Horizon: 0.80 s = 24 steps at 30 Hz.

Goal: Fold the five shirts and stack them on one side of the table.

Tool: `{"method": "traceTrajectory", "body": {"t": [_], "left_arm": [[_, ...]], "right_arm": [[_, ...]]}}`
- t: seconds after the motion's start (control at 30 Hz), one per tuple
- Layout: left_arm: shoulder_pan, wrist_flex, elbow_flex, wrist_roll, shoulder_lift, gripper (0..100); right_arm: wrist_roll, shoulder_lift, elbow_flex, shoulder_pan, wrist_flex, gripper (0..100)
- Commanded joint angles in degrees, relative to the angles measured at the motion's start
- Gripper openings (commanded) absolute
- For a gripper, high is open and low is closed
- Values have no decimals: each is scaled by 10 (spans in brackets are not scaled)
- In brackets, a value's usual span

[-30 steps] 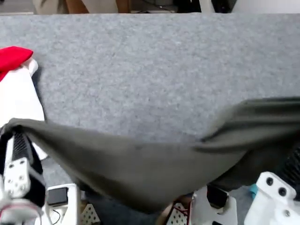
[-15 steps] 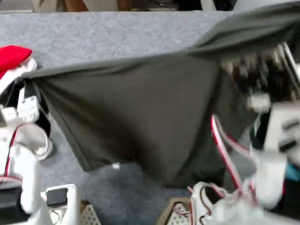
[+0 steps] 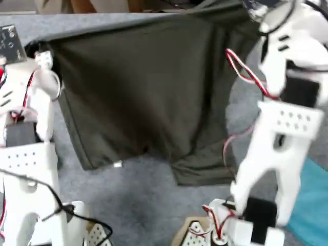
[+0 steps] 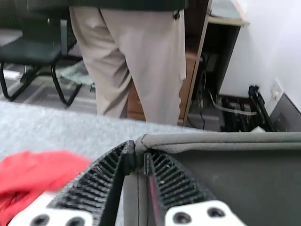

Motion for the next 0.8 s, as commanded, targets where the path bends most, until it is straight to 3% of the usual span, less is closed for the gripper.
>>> {"method": "traceTrajectory", "body": {"t": [0.0, 0.23, 0.43, 0.63, 0.77], "left_arm": [[-2, -72, -18, 0, 59, 19], [-6, -72, -122, 0, 216, 19], [-5, -45, -138, -4, 251, 19], [-2, 37, -135, -4, 247, 19], [-2, 139, -143, -5, 247, 19]], "right_arm": [[0, 45, -2, -13, -71, 5], [-1, 101, -2, -28, -101, 5], [-1, 102, 3, -24, -91, 5], [3, 92, -23, -23, 93, 5], [0, 69, -42, -27, 255, 5]]}}
